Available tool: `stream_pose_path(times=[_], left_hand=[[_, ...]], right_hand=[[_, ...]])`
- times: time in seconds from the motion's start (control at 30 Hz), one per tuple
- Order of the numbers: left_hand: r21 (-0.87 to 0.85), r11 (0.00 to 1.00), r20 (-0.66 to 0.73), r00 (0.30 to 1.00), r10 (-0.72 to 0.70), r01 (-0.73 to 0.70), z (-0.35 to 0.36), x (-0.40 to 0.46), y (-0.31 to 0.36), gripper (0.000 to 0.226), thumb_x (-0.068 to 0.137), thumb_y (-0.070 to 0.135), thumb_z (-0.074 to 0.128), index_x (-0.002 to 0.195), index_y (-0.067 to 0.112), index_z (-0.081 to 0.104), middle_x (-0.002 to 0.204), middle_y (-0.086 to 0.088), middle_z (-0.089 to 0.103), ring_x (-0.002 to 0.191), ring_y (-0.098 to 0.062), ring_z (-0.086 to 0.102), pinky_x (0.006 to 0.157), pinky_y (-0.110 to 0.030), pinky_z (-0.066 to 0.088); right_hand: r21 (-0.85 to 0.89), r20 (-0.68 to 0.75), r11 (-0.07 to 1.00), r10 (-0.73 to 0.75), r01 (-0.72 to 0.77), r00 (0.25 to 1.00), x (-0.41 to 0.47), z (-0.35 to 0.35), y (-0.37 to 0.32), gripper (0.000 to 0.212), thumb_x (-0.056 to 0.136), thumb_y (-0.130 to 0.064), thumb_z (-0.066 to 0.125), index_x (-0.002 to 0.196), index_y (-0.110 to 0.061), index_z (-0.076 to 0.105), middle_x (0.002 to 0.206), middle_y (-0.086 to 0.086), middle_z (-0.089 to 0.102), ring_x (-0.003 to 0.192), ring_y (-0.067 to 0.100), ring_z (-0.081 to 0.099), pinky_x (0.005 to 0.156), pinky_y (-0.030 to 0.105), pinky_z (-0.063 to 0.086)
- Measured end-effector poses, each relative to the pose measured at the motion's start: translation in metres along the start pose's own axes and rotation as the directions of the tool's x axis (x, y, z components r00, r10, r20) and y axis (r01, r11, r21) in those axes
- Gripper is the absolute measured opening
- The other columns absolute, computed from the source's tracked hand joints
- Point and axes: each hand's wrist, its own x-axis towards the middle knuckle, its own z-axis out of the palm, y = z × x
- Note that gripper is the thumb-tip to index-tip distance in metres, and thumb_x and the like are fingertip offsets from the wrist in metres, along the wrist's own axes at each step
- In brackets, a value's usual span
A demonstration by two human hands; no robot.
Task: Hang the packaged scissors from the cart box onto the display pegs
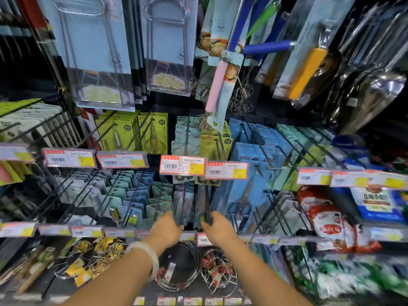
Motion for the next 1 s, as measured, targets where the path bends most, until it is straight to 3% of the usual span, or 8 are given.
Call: stream_pose_path(times=[0.1, 0.2, 0.3, 0.5, 0.6, 0.73, 0.87, 1.0], left_hand=[[0.242, 0.952, 0.017, 0.982, 0.19, -0.188, 0.019, -0.019, 0.011, 0.063, 0.091, 0.029, 0.054, 0.143, 0.008, 0.027, 0.145, -0.015, 0.037, 0.135, -0.032, 0.035, 0.112, -0.035, 0.03], [0.391, 0.851, 0.086, 0.935, 0.345, -0.35, 0.041, -0.038, 0.028, 0.072, 0.089, 0.032, 0.056, 0.147, 0.009, 0.019, 0.151, -0.014, 0.027, 0.14, -0.032, 0.023, 0.117, -0.038, 0.022], [0.449, 0.756, 0.195, 0.878, 0.437, -0.476, 0.072, -0.058, 0.054, 0.071, 0.089, 0.033, 0.056, 0.147, 0.012, 0.021, 0.152, -0.016, 0.023, 0.142, -0.033, 0.019, 0.116, -0.044, 0.023], [0.503, 0.474, 0.388, 0.679, 0.624, -0.723, 0.137, -0.12, 0.134, 0.053, 0.089, 0.029, 0.053, 0.136, 0.012, 0.035, 0.137, -0.015, 0.042, 0.13, -0.033, 0.037, 0.105, -0.04, 0.034], [0.492, 0.369, 0.456, 0.594, 0.663, -0.789, 0.176, -0.149, 0.175, 0.059, 0.087, 0.033, 0.054, 0.14, 0.016, 0.033, 0.14, -0.015, 0.04, 0.132, -0.034, 0.034, 0.108, -0.043, 0.033], [0.48, 0.268, 0.547, 0.524, 0.653, -0.835, 0.232, -0.195, 0.231, 0.067, 0.089, 0.035, 0.055, 0.145, 0.014, 0.025, 0.15, -0.014, 0.026, 0.141, -0.032, 0.021, 0.114, -0.042, 0.024], [0.464, 0.171, 0.61, 0.454, 0.649, -0.869, 0.297, -0.235, 0.289, 0.056, 0.089, 0.032, 0.054, 0.138, 0.015, 0.034, 0.143, -0.012, 0.034, 0.134, -0.032, 0.031, 0.108, -0.043, 0.031], [0.431, 0.084, 0.655, 0.375, 0.656, -0.899, 0.357, -0.278, 0.339, 0.057, 0.092, 0.03, 0.049, 0.143, 0.015, 0.027, 0.145, -0.012, 0.031, 0.137, -0.032, 0.027, 0.111, -0.042, 0.025]], right_hand=[[-0.108, -0.051, 0.994, -0.002, -0.004, 0.999, -0.026, 0.007, 0.02, 0.036, 0.093, -0.024, 0.053, 0.123, -0.006, 0.045, 0.132, 0.016, 0.05, 0.121, 0.029, 0.048, 0.099, 0.032, 0.04], [-0.221, -0.121, 0.975, -0.018, -0.009, 0.992, -0.058, 0.01, 0.046, 0.051, 0.091, -0.025, 0.054, 0.134, -0.004, 0.039, 0.138, 0.015, 0.044, 0.128, 0.029, 0.04, 0.107, 0.034, 0.034], [-0.319, -0.193, 0.944, 0.029, -0.091, 0.981, -0.092, 0.0, 0.083, 0.062, 0.088, -0.026, 0.057, 0.141, -0.006, 0.03, 0.145, 0.014, 0.035, 0.135, 0.03, 0.032, 0.111, 0.038, 0.03], [-0.259, -0.366, 0.909, 0.221, -0.327, 0.904, -0.159, -0.045, 0.176, 0.05, 0.091, -0.029, 0.053, 0.133, -0.007, 0.037, 0.139, 0.014, 0.04, 0.13, 0.031, 0.036, 0.103, 0.04, 0.036], [-0.226, -0.429, 0.875, 0.306, -0.429, 0.85, -0.196, -0.071, 0.226, 0.046, 0.087, -0.024, 0.058, 0.126, -0.007, 0.041, 0.131, 0.013, 0.045, 0.123, 0.03, 0.042, 0.095, 0.037, 0.04], [-0.14, -0.443, 0.837, 0.424, -0.528, 0.79, -0.244, -0.099, 0.296, 0.054, 0.085, -0.029, 0.062, 0.129, -0.007, 0.041, 0.131, 0.012, 0.044, 0.127, 0.033, 0.04, 0.099, 0.042, 0.038], [-0.08, -0.427, 0.799, 0.513, -0.595, 0.745, -0.29, -0.129, 0.375, 0.047, 0.09, -0.026, 0.055, 0.13, -0.007, 0.039, 0.135, 0.013, 0.04, 0.129, 0.034, 0.036, 0.101, 0.043, 0.037], [-0.015, -0.436, 0.757, 0.583, -0.653, 0.686, -0.334, -0.163, 0.446, 0.047, 0.088, -0.021, 0.055, 0.131, -0.007, 0.039, 0.134, 0.015, 0.043, 0.125, 0.035, 0.039, 0.098, 0.043, 0.039]])
